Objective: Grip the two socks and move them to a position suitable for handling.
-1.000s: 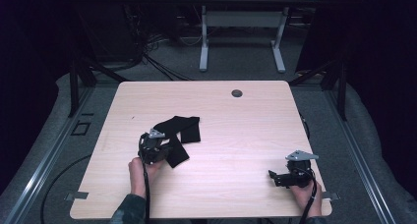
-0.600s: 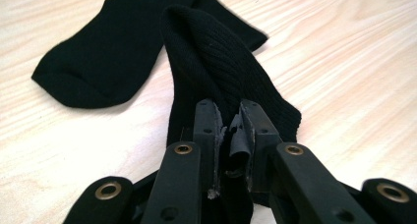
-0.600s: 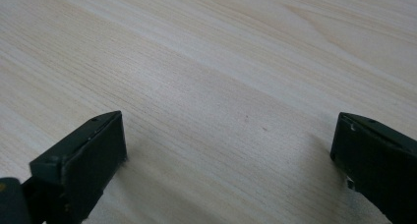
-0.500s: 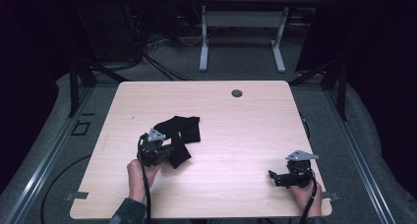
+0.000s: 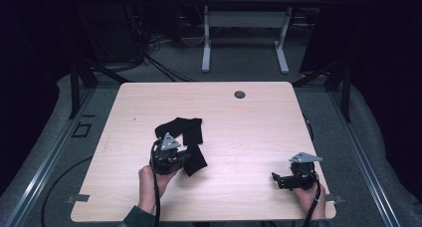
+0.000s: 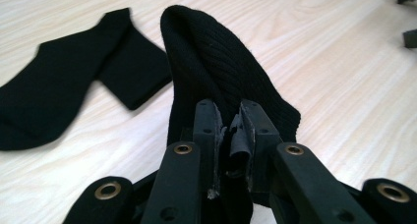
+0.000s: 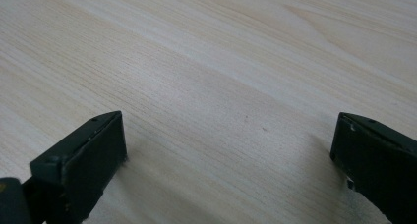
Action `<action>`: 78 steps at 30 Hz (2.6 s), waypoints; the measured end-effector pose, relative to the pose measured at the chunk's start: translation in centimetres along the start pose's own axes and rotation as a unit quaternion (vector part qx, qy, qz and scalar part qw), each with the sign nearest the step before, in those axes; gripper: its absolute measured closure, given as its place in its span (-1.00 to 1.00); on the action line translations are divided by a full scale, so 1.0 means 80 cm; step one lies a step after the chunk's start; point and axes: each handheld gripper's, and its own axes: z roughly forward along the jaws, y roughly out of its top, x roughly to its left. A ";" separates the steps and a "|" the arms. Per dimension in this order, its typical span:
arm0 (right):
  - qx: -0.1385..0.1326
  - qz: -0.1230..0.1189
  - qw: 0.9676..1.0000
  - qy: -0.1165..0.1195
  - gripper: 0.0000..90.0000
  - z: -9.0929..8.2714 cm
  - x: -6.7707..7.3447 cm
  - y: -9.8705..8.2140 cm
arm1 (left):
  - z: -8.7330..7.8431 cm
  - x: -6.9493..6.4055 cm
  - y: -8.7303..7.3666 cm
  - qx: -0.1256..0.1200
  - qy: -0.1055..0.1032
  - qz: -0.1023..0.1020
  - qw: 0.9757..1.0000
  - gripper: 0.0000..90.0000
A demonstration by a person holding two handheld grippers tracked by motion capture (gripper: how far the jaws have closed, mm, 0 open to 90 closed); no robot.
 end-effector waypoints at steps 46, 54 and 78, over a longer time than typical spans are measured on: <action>-0.006 0.009 1.000 -0.003 -0.97 0.000 0.001 -0.001 | 0.007 -0.053 -0.034 -0.030 -0.026 -0.027 0.999 -0.66; -0.005 0.025 1.000 0.000 -0.82 -0.005 0.003 0.001 | 0.004 -0.021 -0.067 -0.016 -0.016 -0.069 0.997 -0.61; 0.041 -0.038 0.981 0.184 0.64 0.008 0.151 0.039 | 0.053 -0.039 -0.068 0.041 -0.030 -0.026 0.998 0.33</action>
